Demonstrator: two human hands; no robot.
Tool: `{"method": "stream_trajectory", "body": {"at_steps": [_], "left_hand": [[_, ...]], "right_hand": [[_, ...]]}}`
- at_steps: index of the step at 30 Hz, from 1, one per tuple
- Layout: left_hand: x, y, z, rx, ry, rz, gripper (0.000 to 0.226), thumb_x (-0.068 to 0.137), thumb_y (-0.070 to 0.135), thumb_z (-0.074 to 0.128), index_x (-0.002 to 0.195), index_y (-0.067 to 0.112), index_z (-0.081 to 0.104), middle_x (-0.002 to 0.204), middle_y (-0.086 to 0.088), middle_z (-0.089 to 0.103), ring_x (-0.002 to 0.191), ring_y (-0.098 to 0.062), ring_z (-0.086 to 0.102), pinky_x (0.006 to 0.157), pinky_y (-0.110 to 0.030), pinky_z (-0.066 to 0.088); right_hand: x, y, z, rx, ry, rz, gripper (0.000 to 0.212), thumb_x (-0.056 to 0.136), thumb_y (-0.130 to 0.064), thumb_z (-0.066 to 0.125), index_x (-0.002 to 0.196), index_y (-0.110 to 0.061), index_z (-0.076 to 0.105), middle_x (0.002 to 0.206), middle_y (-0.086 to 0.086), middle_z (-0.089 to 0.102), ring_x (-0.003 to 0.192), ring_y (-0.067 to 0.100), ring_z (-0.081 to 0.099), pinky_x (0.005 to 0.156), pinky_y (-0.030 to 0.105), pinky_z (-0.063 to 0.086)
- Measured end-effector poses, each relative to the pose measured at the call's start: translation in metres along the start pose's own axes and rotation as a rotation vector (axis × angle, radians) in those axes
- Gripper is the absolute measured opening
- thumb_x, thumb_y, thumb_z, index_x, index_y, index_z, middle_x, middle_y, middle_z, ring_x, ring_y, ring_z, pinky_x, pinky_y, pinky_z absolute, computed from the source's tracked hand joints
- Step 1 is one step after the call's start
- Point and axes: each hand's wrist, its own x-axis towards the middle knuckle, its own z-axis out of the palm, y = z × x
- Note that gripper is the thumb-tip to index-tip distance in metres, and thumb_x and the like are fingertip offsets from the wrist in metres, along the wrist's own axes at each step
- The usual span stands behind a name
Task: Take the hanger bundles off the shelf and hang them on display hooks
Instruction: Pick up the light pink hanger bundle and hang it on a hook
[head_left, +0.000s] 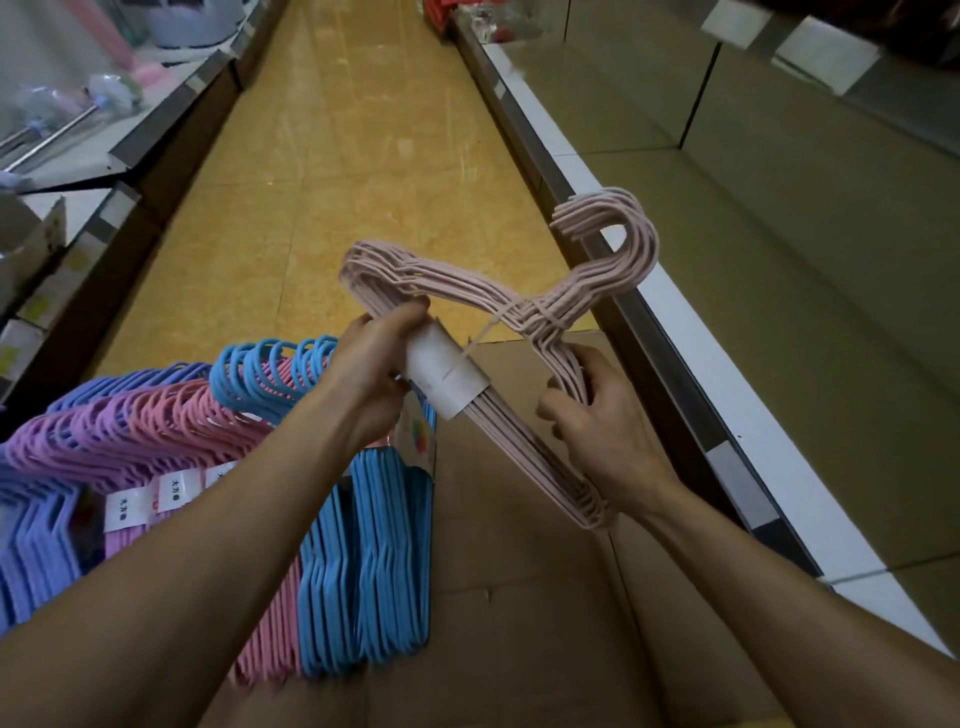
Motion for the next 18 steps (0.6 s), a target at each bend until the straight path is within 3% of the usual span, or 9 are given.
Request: {"method": "stream_trajectory", "body": {"at_steps": [1, 3, 7, 10, 15, 18], "left_hand": [[-0.002, 0.003, 0.0, -0.064, -0.004, -0.031, 0.023, 0.093, 0.028, 0.064, 0.109, 0.011, 0.064, 0.106, -0.011, 0.07, 0.091, -0.022, 0.064, 0.073, -0.036, 0.05], [-0.006, 0.006, 0.001, -0.194, -0.008, -0.067, 0.013, 0.099, 0.025, 0.056, 0.105, 0.015, 0.063, 0.105, -0.009, 0.07, 0.086, -0.023, 0.064, 0.071, -0.038, 0.051], [-0.022, 0.022, -0.003, -0.284, 0.03, -0.049, 0.026, 0.099, 0.021, 0.054, 0.123, 0.012, 0.061, 0.095, -0.005, 0.069, 0.062, -0.017, 0.07, 0.057, -0.029, 0.054], [-0.041, 0.045, -0.007, -0.272, 0.111, -0.016, 0.032, 0.098, 0.019, 0.054, 0.126, 0.008, 0.061, 0.092, -0.006, 0.069, 0.052, -0.016, 0.069, 0.054, -0.028, 0.054], [-0.096, 0.107, -0.014, -0.312, 0.22, 0.0, 0.022, 0.098, 0.018, 0.055, 0.114, 0.008, 0.063, 0.077, -0.005, 0.064, 0.05, -0.018, 0.066, 0.058, -0.031, 0.054], [-0.143, 0.155, -0.022, -0.341, 0.277, -0.002, 0.023, 0.097, 0.019, 0.056, 0.115, 0.007, 0.063, 0.079, -0.008, 0.063, 0.067, -0.025, 0.065, 0.071, -0.039, 0.057]], "right_hand": [[0.0, -0.002, 0.001, 0.017, -0.031, -0.003, 0.026, 0.087, -0.004, 0.061, 0.109, -0.017, 0.056, 0.083, 0.002, 0.054, 0.066, 0.005, 0.052, 0.063, 0.022, 0.047], [0.0, -0.006, 0.004, 0.049, -0.08, -0.007, 0.026, 0.086, -0.003, 0.06, 0.109, -0.016, 0.058, 0.081, 0.002, 0.053, 0.069, 0.009, 0.051, 0.066, 0.031, 0.048], [0.0, -0.025, 0.008, 0.043, -0.066, 0.0, 0.023, 0.088, -0.007, 0.057, 0.109, -0.015, 0.057, 0.073, -0.003, 0.048, 0.062, 0.01, 0.046, 0.061, 0.034, 0.043], [-0.005, -0.054, 0.009, -0.006, -0.032, 0.019, 0.022, 0.089, -0.012, 0.057, 0.11, -0.017, 0.057, 0.069, -0.007, 0.048, 0.056, 0.007, 0.044, 0.055, 0.027, 0.036], [-0.025, -0.142, -0.002, -0.122, -0.066, 0.005, 0.026, 0.091, -0.019, 0.057, 0.117, -0.021, 0.057, 0.067, -0.013, 0.045, 0.052, -0.001, 0.046, 0.052, 0.018, 0.031], [-0.046, -0.211, -0.013, -0.14, -0.098, -0.013, 0.027, 0.089, -0.016, 0.059, 0.116, -0.02, 0.058, 0.066, -0.013, 0.047, 0.054, -0.005, 0.05, 0.051, 0.013, 0.033]]}}
